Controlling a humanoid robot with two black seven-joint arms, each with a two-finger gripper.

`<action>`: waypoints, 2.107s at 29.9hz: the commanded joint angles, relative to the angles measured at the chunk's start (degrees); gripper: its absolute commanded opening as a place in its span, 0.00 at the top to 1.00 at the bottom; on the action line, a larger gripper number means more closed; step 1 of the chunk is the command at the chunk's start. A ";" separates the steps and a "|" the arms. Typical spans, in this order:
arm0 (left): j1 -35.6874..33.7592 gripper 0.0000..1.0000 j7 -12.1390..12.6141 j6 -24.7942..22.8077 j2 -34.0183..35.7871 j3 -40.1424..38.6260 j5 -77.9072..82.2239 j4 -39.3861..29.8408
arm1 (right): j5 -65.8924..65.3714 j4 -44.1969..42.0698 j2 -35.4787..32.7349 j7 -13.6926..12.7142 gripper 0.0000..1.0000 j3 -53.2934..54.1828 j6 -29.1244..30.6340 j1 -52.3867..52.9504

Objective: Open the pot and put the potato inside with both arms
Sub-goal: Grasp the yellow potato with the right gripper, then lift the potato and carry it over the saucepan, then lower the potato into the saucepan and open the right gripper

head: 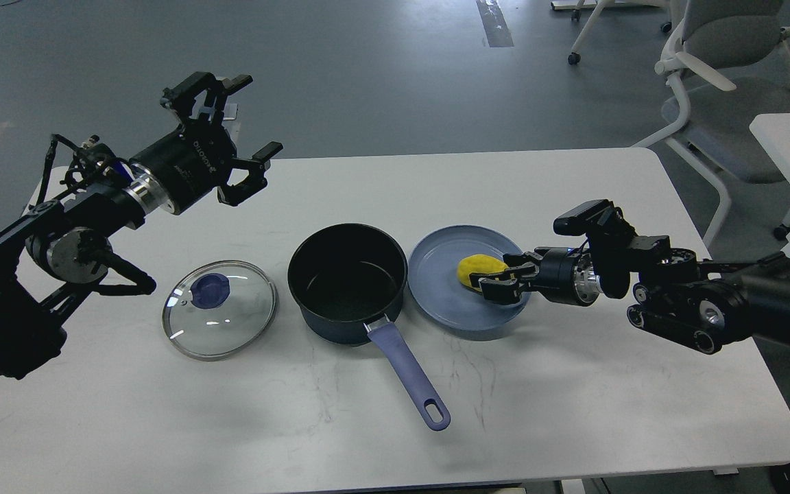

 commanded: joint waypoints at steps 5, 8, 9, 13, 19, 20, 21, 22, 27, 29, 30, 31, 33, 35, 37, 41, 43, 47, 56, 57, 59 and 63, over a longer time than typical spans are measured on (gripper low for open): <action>0.16 0.02 -0.23 0.02 0.00 0.01 0.00 0.00 | 0.01 -1.55 0.87 -0.01 0.69 -1.01 0.00 0.50; 0.16 0.02 -0.23 -0.07 -0.09 0.01 0.00 0.00 | -0.08 -1.72 1.13 0.08 0.88 -1.62 0.00 0.59; 0.16 0.02 -0.23 -0.07 -0.09 0.01 0.00 0.00 | -0.08 -1.73 1.13 0.08 0.90 -1.80 0.00 0.59; 0.16 0.02 -0.23 -0.07 -0.18 0.09 0.00 0.00 | -0.08 -1.90 1.13 0.17 0.91 -1.80 -0.18 0.59; 0.16 0.02 -0.23 0.02 -0.18 0.09 0.79 0.00 | 0.09 -2.78 1.13 -0.53 1.00 -1.27 -2.28 1.12; 0.16 0.02 -0.23 0.02 -0.18 0.09 0.79 0.00 | 0.18 -2.95 1.13 -0.54 1.00 -1.18 -2.81 1.90; 0.16 0.02 -0.23 0.02 -0.18 0.09 0.79 0.00 | 0.44 -2.78 1.13 -0.62 1.00 -1.09 -2.99 3.04; 0.16 0.02 -0.23 0.02 -0.18 0.09 0.79 0.00 | 0.62 -2.61 1.22 -0.54 1.00 -1.01 -3.08 3.57; 0.16 0.02 -0.23 0.02 -0.18 0.18 0.79 0.00 | 1.06 -1.90 0.52 -0.54 1.00 -0.13 -4.92 8.40; 0.16 0.02 -0.23 0.02 -0.18 0.18 0.79 0.00 | 1.15 -1.03 0.52 -0.54 1.00 1.36 -5.54 10.60; 0.16 0.02 -0.23 0.02 -0.18 0.18 0.79 0.00 | 1.15 -0.50 0.52 -0.54 1.00 1.80 -5.54 11.04; 0.16 0.02 -0.23 0.02 -0.26 0.18 0.79 0.00 | 1.15 0.29 0.52 -0.54 1.00 2.24 -5.54 11.57; 0.16 0.02 -0.23 0.02 -0.18 0.27 0.79 0.00 | 1.15 3.01 0.60 -0.54 1.00 3.56 -5.63 12.63; 0.16 0.02 -0.23 0.02 -0.18 0.27 0.79 0.00 | 1.15 6.52 0.95 -0.62 1.00 4.09 -5.80 14.03; 0.16 0.02 -0.23 0.02 -0.18 0.27 0.79 0.00 | 1.15 8.55 1.39 -0.62 1.00 4.09 -6.15 14.47; 0.16 0.02 -0.23 0.02 -0.26 0.27 0.79 -0.08 | 0.97 8.91 4.72 -0.54 1.00 3.48 -6.15 13.25; 0.16 0.02 -0.23 0.02 -0.35 0.18 0.79 -0.08 | 0.89 8.65 7.18 -0.54 1.00 3.21 -6.15 12.29; 0.16 0.02 -0.32 0.02 -0.26 0.27 0.79 -0.08 | 0.88 8.21 10.09 -0.54 1.00 3.12 -6.15 12.19; 0.16 0.02 -0.32 0.02 -0.35 0.36 0.79 -0.17 | 0.88 7.68 12.03 -0.54 1.00 2.95 -6.15 11.31; 0.16 0.02 -0.32 0.02 -0.35 0.27 0.79 -0.17 | 0.88 7.68 12.03 -0.54 1.00 2.95 -6.15 11.23; 0.16 0.02 -0.32 0.02 -0.26 0.36 0.79 -0.17 | 0.88 7.68 11.94 -0.54 1.00 2.95 -6.15 11.31; 0.33 0.02 -0.58 0.02 -0.26 0.27 0.79 -0.17 | 0.88 7.33 12.03 -0.54 1.00 1.29 -6.15 11.05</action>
